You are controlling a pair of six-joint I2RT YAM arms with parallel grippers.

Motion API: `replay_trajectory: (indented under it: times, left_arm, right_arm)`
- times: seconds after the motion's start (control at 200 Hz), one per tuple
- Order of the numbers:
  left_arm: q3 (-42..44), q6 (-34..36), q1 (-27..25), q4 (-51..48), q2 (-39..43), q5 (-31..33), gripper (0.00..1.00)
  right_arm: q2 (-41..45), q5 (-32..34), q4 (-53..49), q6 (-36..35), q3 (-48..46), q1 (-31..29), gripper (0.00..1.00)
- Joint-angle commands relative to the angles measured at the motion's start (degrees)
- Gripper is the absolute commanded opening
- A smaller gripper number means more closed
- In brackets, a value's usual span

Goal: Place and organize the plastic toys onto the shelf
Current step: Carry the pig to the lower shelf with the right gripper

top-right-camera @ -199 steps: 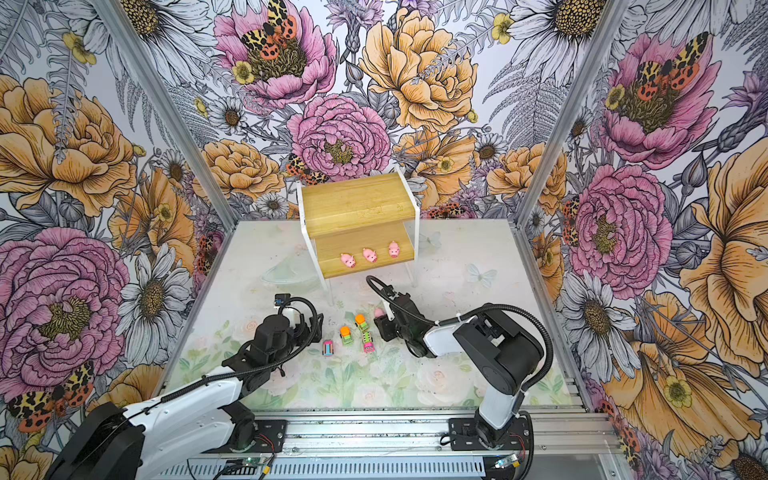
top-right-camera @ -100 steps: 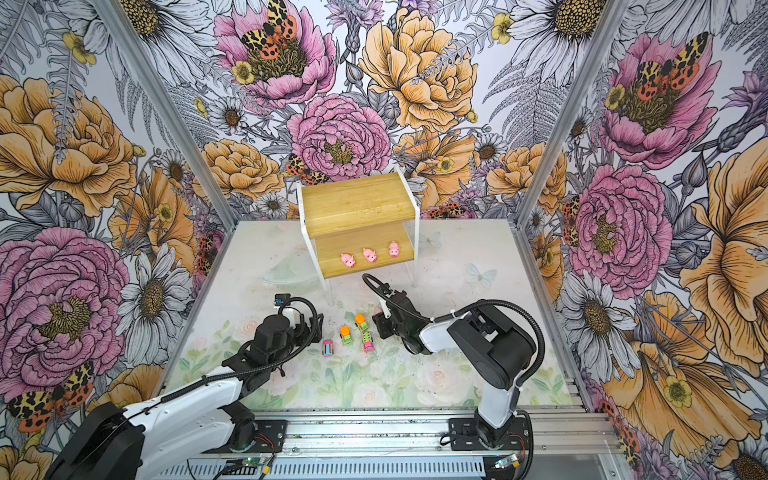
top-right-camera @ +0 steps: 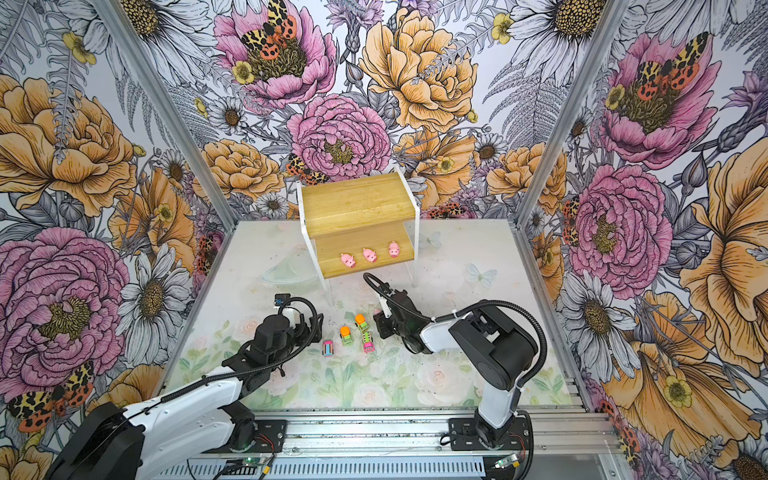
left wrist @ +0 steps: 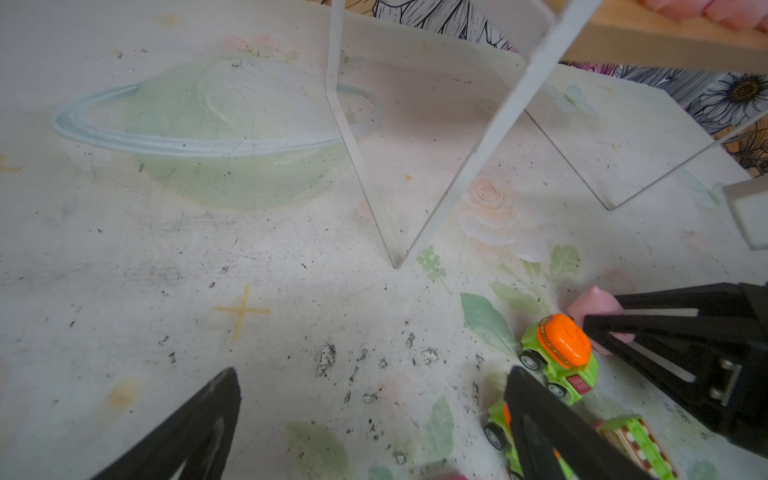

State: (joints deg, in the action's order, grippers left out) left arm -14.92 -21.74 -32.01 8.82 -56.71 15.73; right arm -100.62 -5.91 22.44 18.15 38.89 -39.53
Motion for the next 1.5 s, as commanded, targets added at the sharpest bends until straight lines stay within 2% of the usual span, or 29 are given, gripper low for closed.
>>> replay_trajectory:
  times: [0.0, 0.26, 0.625, 1.211, 1.496]
  left_arm:
    - [0.1, -0.6, 0.4, 0.4, 0.9, -1.0, 0.99]
    - [0.0, -0.5, 0.4, 0.4, 0.8, -1.1, 0.99]
    - [-0.3, -0.1, 0.4, 0.2, 0.7, -1.4, 0.99]
    - [-0.4, 1.1, 0.9, 0.8, 0.7, -3.3, 0.99]
    - [0.4, 1.1, 1.0, 1.0, 2.2, -3.3, 0.99]
  right_arm:
    - [4.2, -1.7, -1.4, -0.1, 2.6, -0.5, 0.27]
    - [9.4, -2.6, -4.6, -1.8, 10.1, -1.4, 0.27]
    - [5.9, -0.6, -4.5, -3.5, 21.8, -4.6, 0.27]
    - [-1.1, 14.2, -4.6, -0.9, 30.3, -11.0, 0.27]
    - [-3.8, 18.7, -4.2, 1.9, 32.2, -11.3, 0.27]
